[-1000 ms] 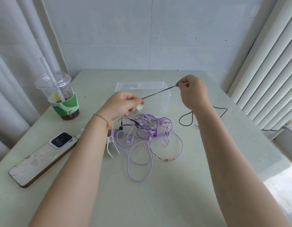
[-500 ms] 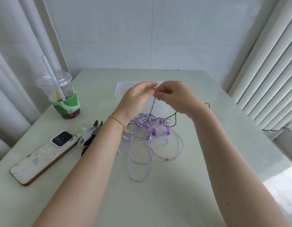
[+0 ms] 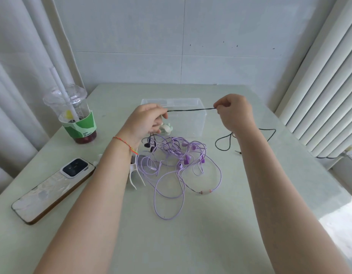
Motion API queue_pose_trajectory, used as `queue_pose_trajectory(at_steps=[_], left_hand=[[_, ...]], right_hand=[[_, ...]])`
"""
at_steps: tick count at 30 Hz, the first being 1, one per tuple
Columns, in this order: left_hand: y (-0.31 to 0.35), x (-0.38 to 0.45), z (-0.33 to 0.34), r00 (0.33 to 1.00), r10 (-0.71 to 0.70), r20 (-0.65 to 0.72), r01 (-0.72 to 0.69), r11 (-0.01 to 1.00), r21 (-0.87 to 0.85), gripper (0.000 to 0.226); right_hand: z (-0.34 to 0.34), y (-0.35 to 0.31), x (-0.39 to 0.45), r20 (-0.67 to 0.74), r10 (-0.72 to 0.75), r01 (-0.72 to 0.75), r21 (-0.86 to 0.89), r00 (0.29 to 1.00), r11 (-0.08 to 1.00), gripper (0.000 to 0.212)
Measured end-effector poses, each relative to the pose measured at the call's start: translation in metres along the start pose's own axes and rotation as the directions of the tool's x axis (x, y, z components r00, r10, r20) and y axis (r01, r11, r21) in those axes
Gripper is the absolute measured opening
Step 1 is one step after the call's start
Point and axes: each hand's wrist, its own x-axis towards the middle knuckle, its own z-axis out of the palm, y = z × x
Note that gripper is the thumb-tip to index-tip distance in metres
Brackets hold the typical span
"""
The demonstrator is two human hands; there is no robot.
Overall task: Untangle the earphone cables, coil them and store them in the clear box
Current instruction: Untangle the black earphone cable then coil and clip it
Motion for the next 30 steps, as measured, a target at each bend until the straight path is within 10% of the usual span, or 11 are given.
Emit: queue_pose_trajectory(at_steps=[5,10,20,30], left_hand=[[0.0,-0.003,0.017,0.996,0.062,0.063,-0.06,0.998,-0.034,0.022],[-0.006,-0.001,0.035,0.989,0.084,0.121,-0.091,0.994,0.054,0.018],[-0.017,0.0,0.021,0.976,0.005,0.218,-0.068,0.957,0.283,0.015],[-0.032,0.001,0.018,0.967,-0.078,0.243,-0.03,0.91,0.414,0.024]], right_hand=[[0.005,-0.017,-0.011,0.117,-0.093,0.096,-0.018,0.989,0.995,0.026],[0.014,-0.038,-0.028,0.344,-0.209,0.023,0.475,0.915,0.88,0.02],[0.002,-0.029,-0.027,0.507,-0.175,0.243,-0.072,0.844,0.967,0.016],[0.008,-0.025,-0.019,0.141,-0.213,0.191,0.156,0.967,0.969,0.007]])
